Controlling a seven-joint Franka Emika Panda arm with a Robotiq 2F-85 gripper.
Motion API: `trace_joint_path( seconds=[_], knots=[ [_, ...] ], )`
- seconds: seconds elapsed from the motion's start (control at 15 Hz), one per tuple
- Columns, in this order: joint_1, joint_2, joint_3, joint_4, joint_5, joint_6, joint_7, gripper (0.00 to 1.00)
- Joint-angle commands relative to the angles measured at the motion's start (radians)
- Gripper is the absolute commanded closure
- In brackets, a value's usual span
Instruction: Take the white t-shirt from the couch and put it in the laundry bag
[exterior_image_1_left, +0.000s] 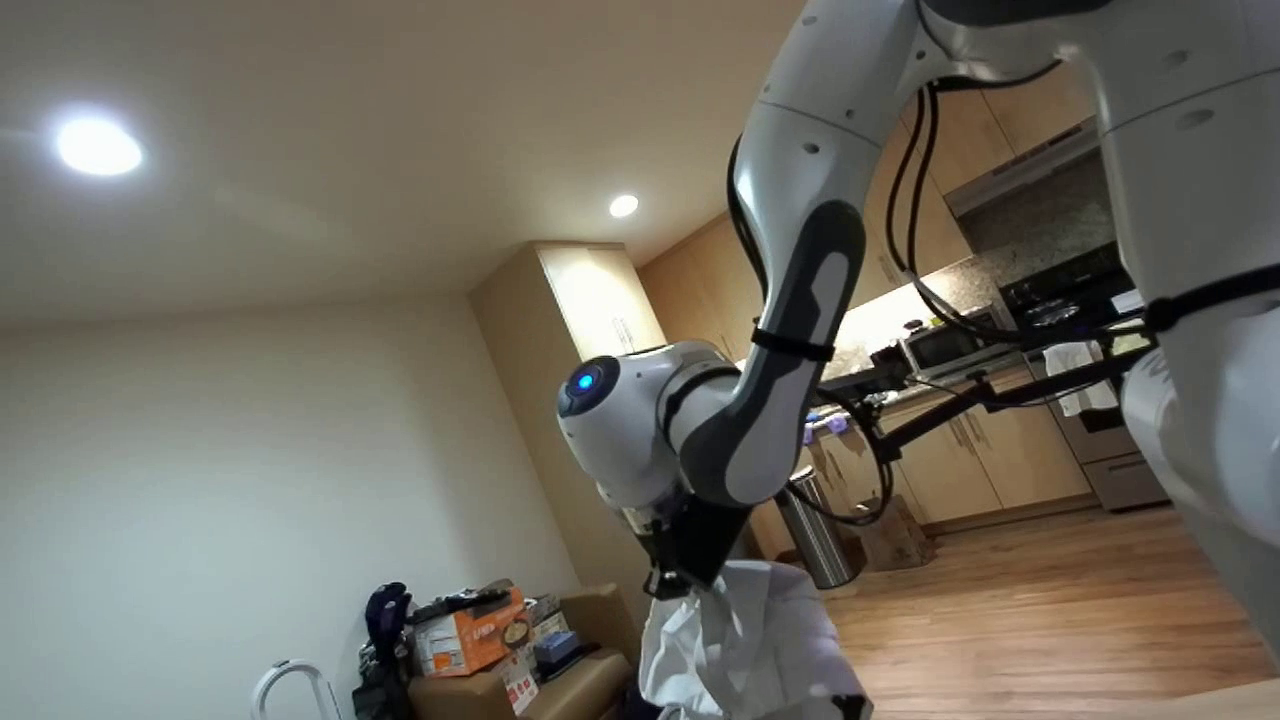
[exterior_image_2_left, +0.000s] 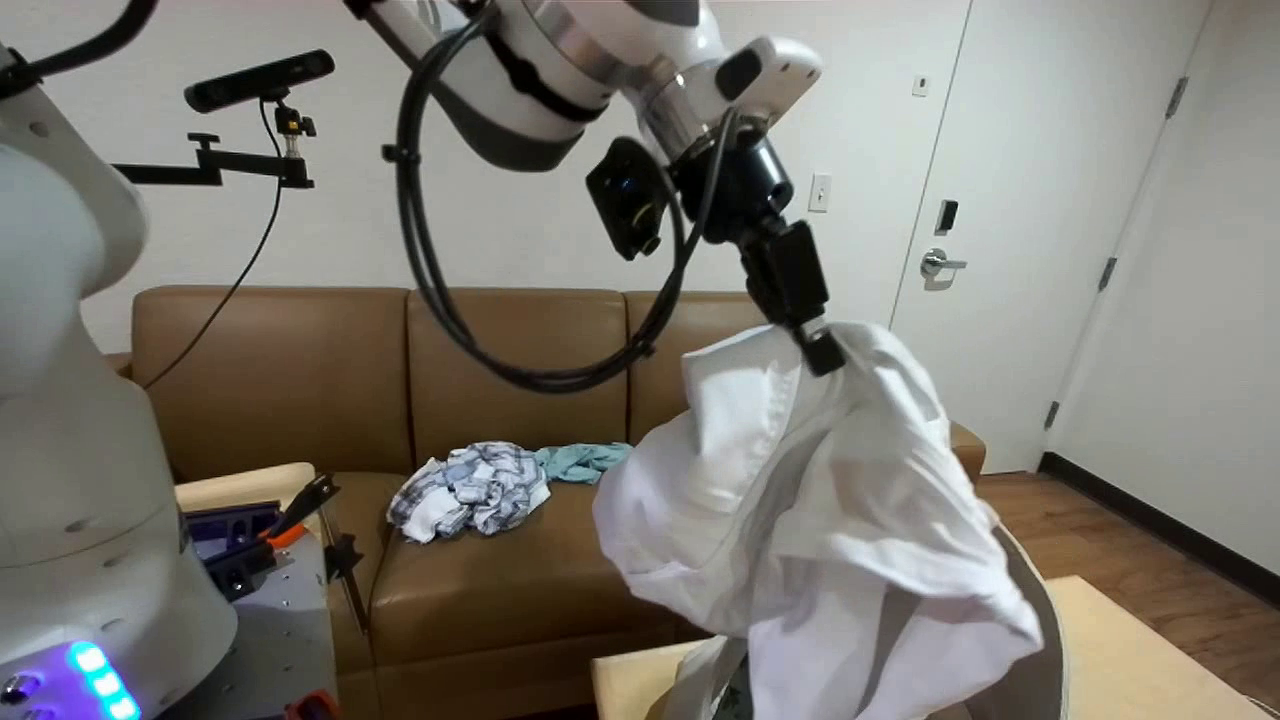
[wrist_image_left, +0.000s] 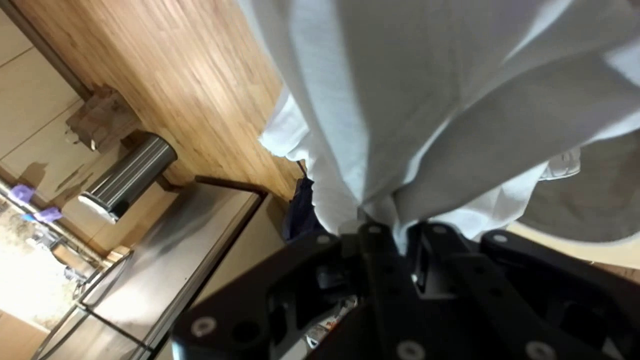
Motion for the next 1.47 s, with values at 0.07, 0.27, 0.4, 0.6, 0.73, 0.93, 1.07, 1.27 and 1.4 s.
trace_joint_path(
  seconds=[0.07, 0.27, 0.4, 0.6, 0.73, 0.93, 1.07, 1.27, 1.4],
  knots=[
    [-0.013, -0.063, 0.031, -0.11, -0.096, 0.009, 0.154, 0.93],
    [0.007, -0.034, 0.03, -0.088, -0.073, -0.015, 0.151, 0.89],
    [0.013, -0.025, 0.038, -0.063, -0.071, -0.004, 0.15, 0.92],
    [-0.027, 0.085, -0.034, 0.005, -0.016, 0.033, 0.14, 0.92],
    [-0.057, 0.177, -0.102, 0.058, 0.049, 0.031, 0.072, 0.92],
    [-0.092, 0.336, -0.18, 0.15, 0.203, 0.134, -0.094, 0.92],
    [-0.11, 0.419, -0.193, 0.2, 0.289, 0.253, -0.228, 0.92],
    [-0.133, 0.501, -0.146, 0.252, 0.438, 0.383, -0.45, 0.92],
    [-0.112, 0.511, -0.131, 0.257, 0.547, 0.433, -0.594, 0.92]
  ],
)
